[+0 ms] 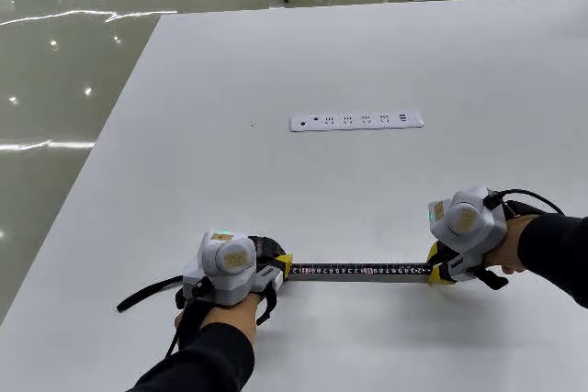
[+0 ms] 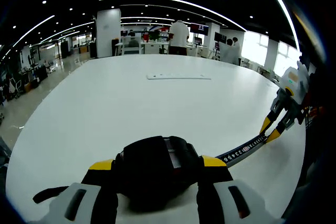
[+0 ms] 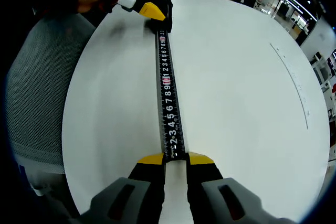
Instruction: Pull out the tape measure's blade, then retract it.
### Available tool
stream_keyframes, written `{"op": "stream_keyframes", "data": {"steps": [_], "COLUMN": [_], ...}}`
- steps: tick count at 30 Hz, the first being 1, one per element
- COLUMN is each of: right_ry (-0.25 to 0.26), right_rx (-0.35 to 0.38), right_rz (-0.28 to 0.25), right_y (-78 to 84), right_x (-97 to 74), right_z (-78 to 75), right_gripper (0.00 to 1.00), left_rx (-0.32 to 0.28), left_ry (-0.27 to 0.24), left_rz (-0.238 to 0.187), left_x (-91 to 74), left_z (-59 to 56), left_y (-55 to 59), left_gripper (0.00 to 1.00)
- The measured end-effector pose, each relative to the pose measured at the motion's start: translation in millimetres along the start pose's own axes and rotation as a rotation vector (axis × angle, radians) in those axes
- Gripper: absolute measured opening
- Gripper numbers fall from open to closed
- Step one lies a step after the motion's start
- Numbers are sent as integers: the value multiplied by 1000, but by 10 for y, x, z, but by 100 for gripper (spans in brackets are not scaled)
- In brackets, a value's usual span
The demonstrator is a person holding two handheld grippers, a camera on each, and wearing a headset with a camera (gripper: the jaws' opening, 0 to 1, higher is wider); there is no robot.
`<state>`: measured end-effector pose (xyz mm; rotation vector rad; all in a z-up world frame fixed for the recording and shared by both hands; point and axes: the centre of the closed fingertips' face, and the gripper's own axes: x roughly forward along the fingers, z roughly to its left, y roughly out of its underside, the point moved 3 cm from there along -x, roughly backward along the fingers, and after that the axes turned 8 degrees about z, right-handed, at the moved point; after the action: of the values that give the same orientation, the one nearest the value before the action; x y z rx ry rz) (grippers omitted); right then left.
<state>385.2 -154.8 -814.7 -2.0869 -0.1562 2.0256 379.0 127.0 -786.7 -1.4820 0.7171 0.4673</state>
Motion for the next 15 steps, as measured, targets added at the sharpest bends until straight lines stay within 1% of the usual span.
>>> {"op": "stream_keyframes", "data": {"steps": [4, 10, 15], "right_ry": [4, -1, -4], "right_rx": [5, -9, -11], "right_rz": [-14, -24, -28], "right_y": [-38, -98, -104], "right_x": [7, 19, 25], "right_z": [4, 7, 4], "right_gripper": [10, 10, 10], "left_rx": [7, 3, 0], "left_ry": [-1, 5, 9], "left_rz": [7, 10, 11], "left_x": [9, 15, 19], "left_z": [3, 6, 3], "left_y": [0, -2, -2], "left_gripper": [57, 57, 57]}}
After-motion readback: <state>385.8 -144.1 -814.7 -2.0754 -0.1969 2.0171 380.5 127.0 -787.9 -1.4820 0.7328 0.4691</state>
